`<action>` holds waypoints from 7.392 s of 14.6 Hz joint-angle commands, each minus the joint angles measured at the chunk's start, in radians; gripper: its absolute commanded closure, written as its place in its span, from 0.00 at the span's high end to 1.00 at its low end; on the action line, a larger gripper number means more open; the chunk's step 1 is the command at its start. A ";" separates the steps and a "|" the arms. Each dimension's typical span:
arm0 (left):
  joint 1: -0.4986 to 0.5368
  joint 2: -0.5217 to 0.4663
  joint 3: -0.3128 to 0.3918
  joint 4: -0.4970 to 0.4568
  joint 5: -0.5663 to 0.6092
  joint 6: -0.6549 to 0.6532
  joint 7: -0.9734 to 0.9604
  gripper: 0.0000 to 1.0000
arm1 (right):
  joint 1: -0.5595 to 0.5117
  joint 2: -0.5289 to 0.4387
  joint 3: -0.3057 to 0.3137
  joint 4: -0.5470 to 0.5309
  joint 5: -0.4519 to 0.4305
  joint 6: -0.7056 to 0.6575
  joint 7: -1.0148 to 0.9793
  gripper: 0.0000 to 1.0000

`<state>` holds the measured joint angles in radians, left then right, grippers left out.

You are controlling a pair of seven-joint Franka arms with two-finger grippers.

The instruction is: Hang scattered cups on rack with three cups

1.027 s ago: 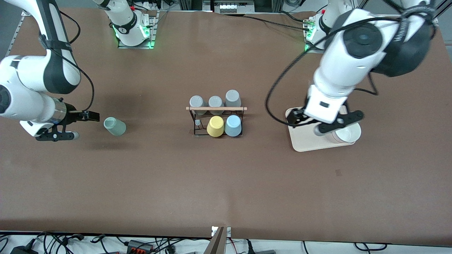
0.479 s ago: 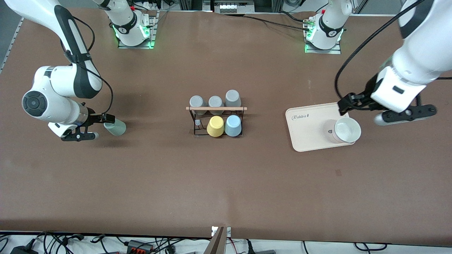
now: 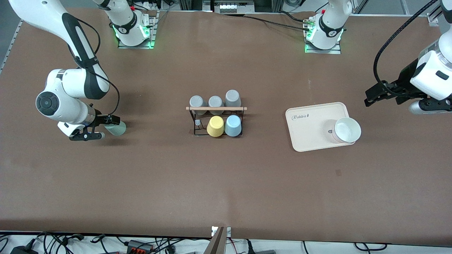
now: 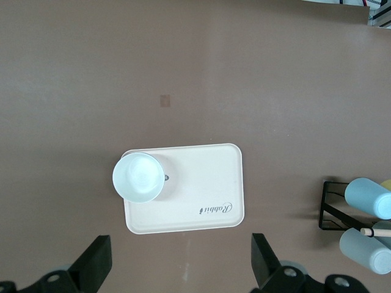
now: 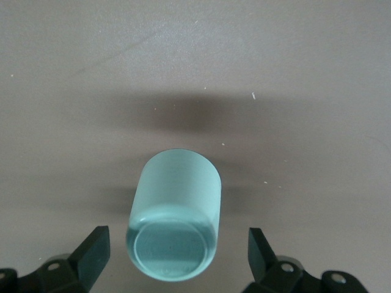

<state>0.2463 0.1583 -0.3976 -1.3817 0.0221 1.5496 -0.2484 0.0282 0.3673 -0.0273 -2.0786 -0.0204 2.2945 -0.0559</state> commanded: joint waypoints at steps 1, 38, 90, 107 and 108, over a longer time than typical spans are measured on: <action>0.014 -0.032 -0.006 -0.013 -0.021 -0.031 0.026 1.00 | 0.019 0.015 0.001 -0.008 0.004 0.033 0.001 1.00; -0.233 -0.197 0.407 -0.112 -0.083 -0.011 0.164 1.00 | 0.513 0.151 0.009 0.718 0.117 -0.494 0.675 0.24; -0.222 -0.177 0.416 -0.112 -0.082 -0.072 0.262 1.00 | -0.005 -0.114 -0.063 0.703 0.040 -0.613 0.016 1.00; -0.232 -0.177 0.405 -0.112 -0.022 -0.068 0.258 1.00 | 0.001 -0.323 -0.056 0.423 0.020 -0.558 -0.001 1.00; -0.232 -0.177 0.405 -0.114 -0.022 -0.068 0.258 1.00 | 0.001 -0.326 -0.056 0.423 0.020 -0.566 -0.001 1.00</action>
<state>0.0165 -0.0066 0.0099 -1.4847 -0.0206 1.4854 -0.0105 0.0292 0.0740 -0.0865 -1.6389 0.0107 1.7479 -0.0396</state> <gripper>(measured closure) 0.000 0.000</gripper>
